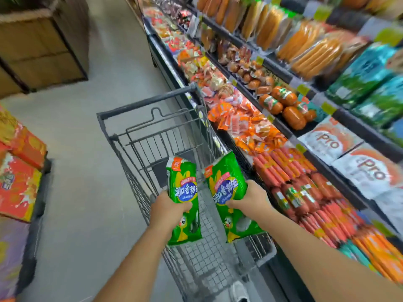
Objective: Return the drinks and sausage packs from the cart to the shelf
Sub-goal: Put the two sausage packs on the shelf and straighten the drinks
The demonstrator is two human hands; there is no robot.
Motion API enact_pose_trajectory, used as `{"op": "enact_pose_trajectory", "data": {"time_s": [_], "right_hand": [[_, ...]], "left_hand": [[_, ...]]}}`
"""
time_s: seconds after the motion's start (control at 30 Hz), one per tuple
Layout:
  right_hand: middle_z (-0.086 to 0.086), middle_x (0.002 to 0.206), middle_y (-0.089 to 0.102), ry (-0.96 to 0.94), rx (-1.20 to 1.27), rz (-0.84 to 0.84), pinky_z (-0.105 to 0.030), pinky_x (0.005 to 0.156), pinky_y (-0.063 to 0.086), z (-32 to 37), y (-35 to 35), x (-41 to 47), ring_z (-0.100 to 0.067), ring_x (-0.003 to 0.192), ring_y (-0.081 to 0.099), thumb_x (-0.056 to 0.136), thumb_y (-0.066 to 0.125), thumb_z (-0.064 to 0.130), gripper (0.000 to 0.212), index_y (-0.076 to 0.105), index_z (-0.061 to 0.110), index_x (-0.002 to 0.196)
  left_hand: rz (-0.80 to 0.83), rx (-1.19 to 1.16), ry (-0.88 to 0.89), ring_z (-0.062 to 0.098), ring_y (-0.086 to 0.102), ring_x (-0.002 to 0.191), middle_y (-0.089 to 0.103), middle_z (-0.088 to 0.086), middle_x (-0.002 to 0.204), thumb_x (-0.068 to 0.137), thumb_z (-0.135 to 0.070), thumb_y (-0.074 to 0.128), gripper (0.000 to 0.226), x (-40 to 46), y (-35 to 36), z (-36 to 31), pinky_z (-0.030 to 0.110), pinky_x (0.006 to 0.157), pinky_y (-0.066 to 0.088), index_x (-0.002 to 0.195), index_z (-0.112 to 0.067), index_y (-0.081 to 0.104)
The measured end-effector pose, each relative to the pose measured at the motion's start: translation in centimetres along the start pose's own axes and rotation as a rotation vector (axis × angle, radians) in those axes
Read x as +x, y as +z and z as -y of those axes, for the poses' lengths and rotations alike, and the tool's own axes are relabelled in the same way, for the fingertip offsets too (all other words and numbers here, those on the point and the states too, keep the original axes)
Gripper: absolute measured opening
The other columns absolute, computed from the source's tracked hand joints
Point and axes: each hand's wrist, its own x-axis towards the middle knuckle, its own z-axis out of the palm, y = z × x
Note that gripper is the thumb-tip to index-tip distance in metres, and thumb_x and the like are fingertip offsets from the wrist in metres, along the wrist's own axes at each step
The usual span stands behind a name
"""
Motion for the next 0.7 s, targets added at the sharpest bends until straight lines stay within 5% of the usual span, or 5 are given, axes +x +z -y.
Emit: {"op": "enact_pose_trajectory", "data": {"time_s": [0.27,0.43,0.57,0.7], "right_hand": [[0.008,0.090,0.065,-0.019,0.133,-0.238,-0.026,0.075,0.045,-1.5,-12.2,-9.5,-0.017,0.089,0.064,0.060,0.092,0.022,0.052,0.058,0.024,0.100],[0.002,0.099,0.071,0.036,0.212,-0.427,-0.033,0.083,0.054,-4.8,-20.3,-15.4,-0.018,0.092,0.067,0.058,0.092,0.025,0.056,0.059,0.022,0.103],[0.009,0.081,0.064,0.041,0.278,-0.614,-0.007,0.059,0.043,-8.3,-26.6,-21.7,-0.007,0.073,0.060,0.063,0.090,0.013,0.049,0.055,0.022,0.096],[-0.001,0.091,0.073,0.105,0.331,-0.796,-0.041,0.080,0.057,-14.0,-32.6,-29.5,-0.021,0.085,0.070,0.058,0.092,0.017,0.043,0.061,0.023,0.088]], "left_hand": [[0.234,0.008,0.279,0.022,0.071,0.084,0.073,0.000,0.094,0.068,-0.017,0.087,0.040,-7.9,1.8,-9.2,0.043,0.080,0.058,0.101,-0.022,0.066],[0.416,-0.043,0.414,0.023,0.073,0.086,0.077,0.001,0.094,0.065,-0.011,0.087,0.040,-13.9,7.0,-14.5,0.047,0.083,0.059,0.099,-0.021,0.070],[0.563,-0.057,0.535,0.023,0.074,0.088,0.078,0.000,0.096,0.060,-0.017,0.088,0.046,-19.8,12.9,-18.0,0.044,0.084,0.059,0.102,-0.020,0.071],[0.748,-0.071,0.623,0.026,0.074,0.090,0.078,0.002,0.097,0.072,-0.004,0.083,0.040,-27.8,19.4,-20.0,0.047,0.084,0.060,0.107,-0.017,0.070]]}}
